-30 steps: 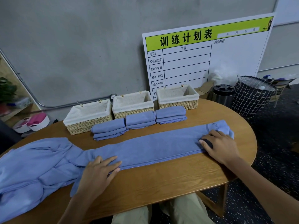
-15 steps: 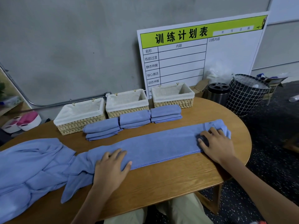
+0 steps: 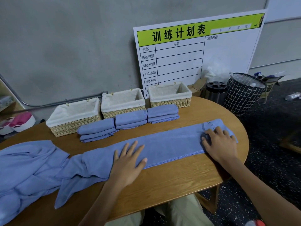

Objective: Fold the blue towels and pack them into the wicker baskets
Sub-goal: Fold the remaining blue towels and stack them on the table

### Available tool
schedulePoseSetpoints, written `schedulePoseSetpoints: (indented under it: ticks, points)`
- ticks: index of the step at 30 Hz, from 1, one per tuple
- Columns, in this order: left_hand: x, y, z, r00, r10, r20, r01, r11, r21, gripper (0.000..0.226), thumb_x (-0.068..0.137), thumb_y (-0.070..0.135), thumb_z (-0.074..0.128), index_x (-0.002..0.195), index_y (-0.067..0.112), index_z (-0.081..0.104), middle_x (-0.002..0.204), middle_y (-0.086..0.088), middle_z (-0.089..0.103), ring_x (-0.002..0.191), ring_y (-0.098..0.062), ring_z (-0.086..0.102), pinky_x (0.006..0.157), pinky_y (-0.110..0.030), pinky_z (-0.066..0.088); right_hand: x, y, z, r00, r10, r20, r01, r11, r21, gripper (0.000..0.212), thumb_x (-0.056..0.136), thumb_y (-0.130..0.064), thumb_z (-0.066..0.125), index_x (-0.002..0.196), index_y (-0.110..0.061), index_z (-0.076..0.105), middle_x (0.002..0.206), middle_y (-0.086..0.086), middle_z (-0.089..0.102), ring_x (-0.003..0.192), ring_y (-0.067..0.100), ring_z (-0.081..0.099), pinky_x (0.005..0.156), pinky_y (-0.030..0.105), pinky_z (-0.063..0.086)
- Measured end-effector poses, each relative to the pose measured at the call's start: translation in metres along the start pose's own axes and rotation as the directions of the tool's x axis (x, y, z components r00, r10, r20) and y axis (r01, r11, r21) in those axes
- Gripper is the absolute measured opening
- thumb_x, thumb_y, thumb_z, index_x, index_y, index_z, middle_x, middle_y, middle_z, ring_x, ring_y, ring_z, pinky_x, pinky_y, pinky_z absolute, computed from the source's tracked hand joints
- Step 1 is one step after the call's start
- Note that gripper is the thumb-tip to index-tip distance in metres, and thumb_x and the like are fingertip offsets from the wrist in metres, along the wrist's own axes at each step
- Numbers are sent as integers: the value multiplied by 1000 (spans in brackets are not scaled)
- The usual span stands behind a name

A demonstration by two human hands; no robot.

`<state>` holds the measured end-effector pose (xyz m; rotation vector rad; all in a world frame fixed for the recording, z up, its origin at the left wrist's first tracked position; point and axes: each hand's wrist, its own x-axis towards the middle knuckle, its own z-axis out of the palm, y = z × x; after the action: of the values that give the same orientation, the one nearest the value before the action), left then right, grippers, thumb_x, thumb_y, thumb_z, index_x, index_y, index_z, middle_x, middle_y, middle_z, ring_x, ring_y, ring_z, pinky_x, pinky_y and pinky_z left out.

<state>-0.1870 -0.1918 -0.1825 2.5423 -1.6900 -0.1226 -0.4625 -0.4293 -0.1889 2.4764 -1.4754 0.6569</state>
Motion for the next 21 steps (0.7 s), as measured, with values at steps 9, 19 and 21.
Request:
schedulePoseSetpoints:
  ticks: [9,19,21]
  points:
    - [5,5,-25,994,-50,101,48,999,18,60,97,70,25,153,48,23,167,15,9,154,-17,8,120,-56,13,-1,6,-3,998,53,25,-55,997,56,26,93,-42,55,105,-22,65,96,4,58,88,31,58,77,44,45]
    - [119,127,-38,962,241,-125,-261,950,-173,28,103,36,50,122,23,66,121,0,63,112,-23,59,93,-42,48,13,55,-1,990,-118,77,72,896,439,7,92,-23,64,95,-28,66,91,-7,56,77,16,57,60,40,50]
    - [145,166,-32,948,297,-112,-316,918,-239,34,103,36,52,131,20,62,130,-3,61,119,-24,56,98,-42,45,13,59,1,993,-95,77,42,856,516,9,90,-23,66,94,-31,67,91,-11,58,77,11,58,63,38,51]
